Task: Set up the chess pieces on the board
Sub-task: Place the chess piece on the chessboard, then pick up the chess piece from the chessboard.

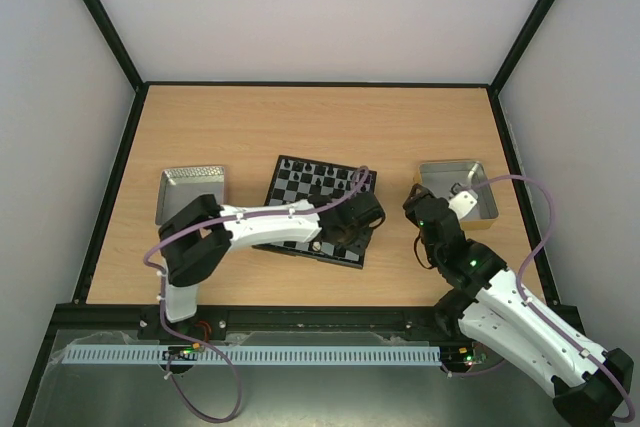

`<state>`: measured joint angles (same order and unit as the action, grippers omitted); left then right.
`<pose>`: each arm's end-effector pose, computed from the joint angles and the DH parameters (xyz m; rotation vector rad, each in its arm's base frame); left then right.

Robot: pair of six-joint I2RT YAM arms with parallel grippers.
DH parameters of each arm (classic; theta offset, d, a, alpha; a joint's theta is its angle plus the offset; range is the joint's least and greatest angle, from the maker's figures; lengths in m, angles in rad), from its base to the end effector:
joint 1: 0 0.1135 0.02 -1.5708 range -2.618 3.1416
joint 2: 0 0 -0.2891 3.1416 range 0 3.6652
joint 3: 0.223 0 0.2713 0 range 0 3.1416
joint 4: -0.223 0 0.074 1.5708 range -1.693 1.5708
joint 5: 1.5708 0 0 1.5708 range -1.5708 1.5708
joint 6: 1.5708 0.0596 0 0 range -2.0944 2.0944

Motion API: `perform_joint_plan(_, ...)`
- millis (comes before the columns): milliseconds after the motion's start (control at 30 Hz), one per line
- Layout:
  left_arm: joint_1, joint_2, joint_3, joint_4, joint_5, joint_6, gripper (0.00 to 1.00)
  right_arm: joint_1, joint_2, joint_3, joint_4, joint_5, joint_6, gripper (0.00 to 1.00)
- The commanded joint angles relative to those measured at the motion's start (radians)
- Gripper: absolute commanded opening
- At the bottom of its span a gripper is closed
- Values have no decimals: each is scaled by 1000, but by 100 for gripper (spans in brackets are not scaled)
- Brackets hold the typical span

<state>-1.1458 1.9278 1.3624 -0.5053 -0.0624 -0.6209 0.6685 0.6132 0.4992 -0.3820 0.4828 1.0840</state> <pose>0.1850 -0.3999 0.1761 0.6888 2.6481 -0.4859 0.1465 0.0804 0.2490 0.7132 1.9332 0.6122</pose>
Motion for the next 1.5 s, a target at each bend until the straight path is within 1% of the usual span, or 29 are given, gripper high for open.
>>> perform_joint_plan(0, 8, -148, -7, 38, -61, -26, 39, 2, 4, 0, 24, -62, -37, 63)
perform_joint_plan(100, 30, -244, -81, 96, -149, -48, 40, 1, 37, 2, 44, -141, -74, 65)
perform_joint_plan(133, 40, -279, -113, 120, -177, -57, 40, 2, 53, 4, 52, -189, -94, 66)
perform_joint_plan(233, 64, -434, -226, 191, -267, -85, 42, 1, 120, 26, 67, -307, -158, 66)
perform_joint_plan(300, 75, -531, -304, 235, -332, -97, 45, 1, 176, 54, 53, -382, -211, 66)
perform_joint_plan(400, 90, -666, -406, 294, -385, -95, 53, 1, 257, 87, 38, -482, -288, 64)
perform_joint_plan(500, 103, -775, -480, 316, -436, -71, 56, 3, 321, 108, 49, -550, -322, 63)
perform_joint_plan(600, 109, -862, -551, 313, -488, -66, 57, 13, 390, 134, 50, -582, -334, 63)
perform_joint_plan(667, 110, -921, -613, 310, -513, -100, 59, 24, 444, 158, 38, -598, -337, 63)
perform_joint_plan(733, 112, -986, -690, 349, -513, -130, 61, 47, 486, 166, 47, -603, -331, 63)
perform_joint_plan(867, 119, -1088, -817, 440, -509, -131, 64, 110, 578, 188, 46, -609, -332, 61)
perform_joint_plan(967, 129, -1132, -873, 497, -522, -122, 65, 134, 641, 227, -16, -581, -324, 57)
perform_joint_plan(1100, 141, -1146, -922, 572, -514, -101, 66, 167, 682, 255, -22, -591, -316, 50)
perform_joint_plan(1200, 151, -1131, -936, 621, -488, -75, 66, 182, 728, 281, -21, -597, -317, 39)
perform_joint_plan(1267, 158, -1113, -936, 635, -483, -68, 66, 190, 762, 298, -23, -596, -320, 34)
perform_joint_plan(1467, 181, -1065, -939, 659, -440, -75, 66, 219, 836, 317, -28, -599, -306, 31)
